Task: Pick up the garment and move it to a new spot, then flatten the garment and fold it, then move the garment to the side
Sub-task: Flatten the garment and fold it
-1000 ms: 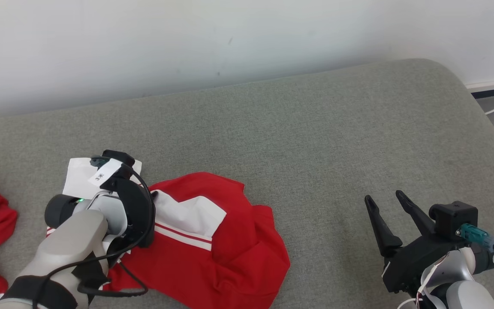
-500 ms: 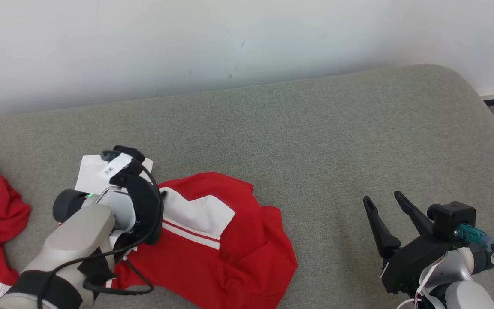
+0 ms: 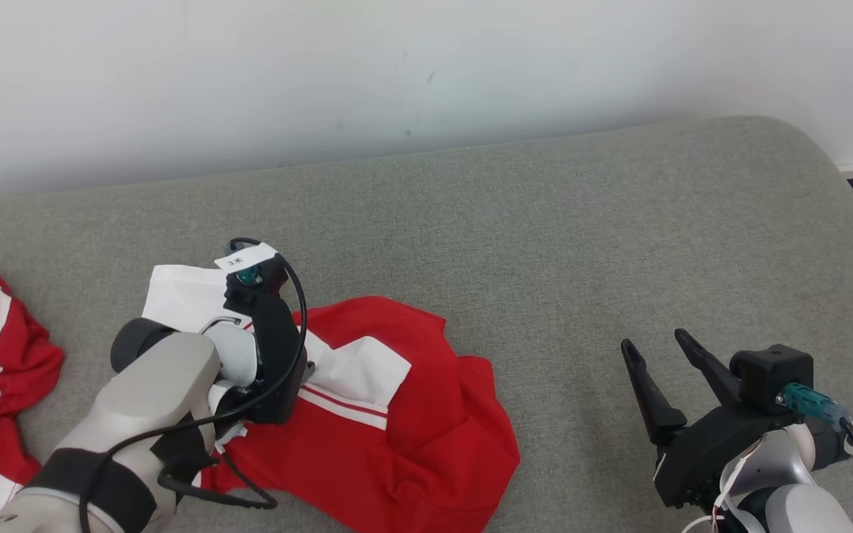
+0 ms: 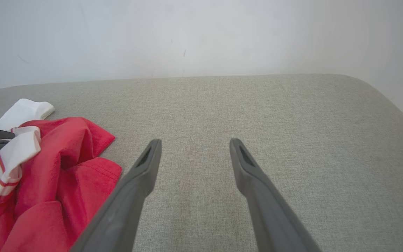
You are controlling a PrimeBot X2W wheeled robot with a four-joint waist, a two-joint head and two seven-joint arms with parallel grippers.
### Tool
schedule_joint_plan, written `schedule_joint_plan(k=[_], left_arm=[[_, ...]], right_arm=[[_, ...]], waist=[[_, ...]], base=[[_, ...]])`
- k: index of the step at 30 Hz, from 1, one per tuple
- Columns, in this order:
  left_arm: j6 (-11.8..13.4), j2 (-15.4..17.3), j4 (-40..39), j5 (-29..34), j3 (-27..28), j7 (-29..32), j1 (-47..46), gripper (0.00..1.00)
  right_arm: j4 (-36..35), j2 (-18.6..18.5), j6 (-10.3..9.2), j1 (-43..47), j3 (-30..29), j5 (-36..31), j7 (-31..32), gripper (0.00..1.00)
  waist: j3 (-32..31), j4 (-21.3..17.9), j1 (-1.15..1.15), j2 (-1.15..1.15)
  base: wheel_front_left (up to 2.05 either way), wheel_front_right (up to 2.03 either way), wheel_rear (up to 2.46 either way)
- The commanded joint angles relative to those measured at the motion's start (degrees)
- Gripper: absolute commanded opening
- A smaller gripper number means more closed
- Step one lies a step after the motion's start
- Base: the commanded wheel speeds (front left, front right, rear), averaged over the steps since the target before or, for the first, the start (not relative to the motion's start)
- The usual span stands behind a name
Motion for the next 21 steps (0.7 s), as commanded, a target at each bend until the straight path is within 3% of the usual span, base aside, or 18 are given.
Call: schedule_joint_plan(k=[1, 6, 7, 9, 10, 21], left_arm=[[0.02, 0.12, -0.18, -0.03, -0.15, 0.99, 0.87, 1.00], [0.02, 0.38, -0.37, 0.29, -0.25, 2.52, 2.48, 1.00], [0.01, 0.44, -0.41, 0.68, -0.26, 2.24, 2.67, 0.80], [0.01, 0.51, -0.57, 1.22, -0.29, 1.63, 3.06, 0.20], [0.01, 0.53, -0.71, 1.36, -0.31, 1.51, 3.22, 0.00], [0.01, 0.11, -2.63, 2.36, -0.29, -3.39, 0.53, 0.00]], right_arm=[[-0.26, -0.28, 0.18, -0.12, 0.12, -0.75, 0.17, 1.00], [-0.59, -0.27, 0.18, -0.46, 0.70, -0.93, 0.69, 1.00], [-0.66, -0.27, 0.18, -0.43, 0.79, -0.98, 0.74, 1.00], [-0.76, -0.27, 0.18, -0.27, 0.85, -1.10, 0.82, 1.00], [-0.81, -0.27, 0.18, -0.14, 0.81, -1.10, 0.86, 1.00], [-0.82, -0.27, 0.18, 0.70, 0.85, -0.55, 0.98, 1.00]], waist=[[-0.04, -0.07, 0.00, 0.00], [-0.30, -0.50, 0.00, 0.00], [-0.35, -0.56, 0.00, 0.00], [-0.45, -0.63, 0.00, 0.00], [-0.49, -0.62, 0.00, 0.00], [-1.65, 1.62, 0.00, 0.00]], base=[[0.00, 0.00, 0.00], [0.00, 0.00, 0.00], [0.00, 0.00, 0.00], [0.00, 0.00, 0.00], [0.00, 0.00, 0.00], [0.00, 0.00, 0.00]])
